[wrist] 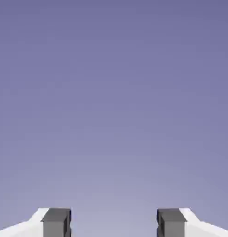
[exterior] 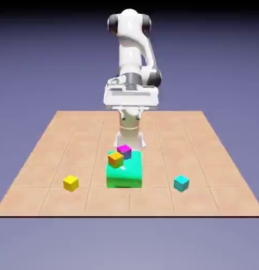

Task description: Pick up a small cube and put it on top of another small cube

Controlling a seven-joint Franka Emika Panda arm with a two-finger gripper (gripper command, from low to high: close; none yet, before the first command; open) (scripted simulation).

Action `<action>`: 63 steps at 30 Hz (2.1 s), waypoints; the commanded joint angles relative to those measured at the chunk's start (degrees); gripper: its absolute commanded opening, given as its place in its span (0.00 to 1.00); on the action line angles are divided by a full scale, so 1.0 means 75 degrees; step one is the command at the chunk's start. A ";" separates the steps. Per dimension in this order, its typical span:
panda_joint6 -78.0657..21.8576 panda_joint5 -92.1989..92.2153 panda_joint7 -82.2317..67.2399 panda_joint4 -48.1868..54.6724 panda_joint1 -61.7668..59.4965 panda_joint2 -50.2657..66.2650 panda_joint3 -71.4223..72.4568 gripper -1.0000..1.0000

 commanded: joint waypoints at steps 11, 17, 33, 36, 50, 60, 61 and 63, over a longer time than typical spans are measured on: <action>-0.1283 0.0694 -0.0509 0.1129 -0.0985 0.3046 -0.1285 0.50; -0.1983 0.1073 -0.0786 0.1745 -0.1523 0.4707 -0.1986 0.50; -0.1685 0.1961 -0.1447 0.2367 -0.2431 0.6833 -0.1791 0.00; -0.2343 0.1431 -0.1050 0.2200 -0.1976 0.6003 -0.2362 0.00; -0.3065 0.0181 0.0736 0.1834 0.0691 0.4820 0.1255 0.00; -0.2532 -0.0826 0.1807 0.1729 0.1987 0.5246 0.2325 0.00; -0.2276 -0.1012 0.1941 0.1738 0.2082 0.5522 0.2195 0.00; -0.1869 -0.1306 0.2153 0.1753 0.2232 0.5962 0.1989 0.00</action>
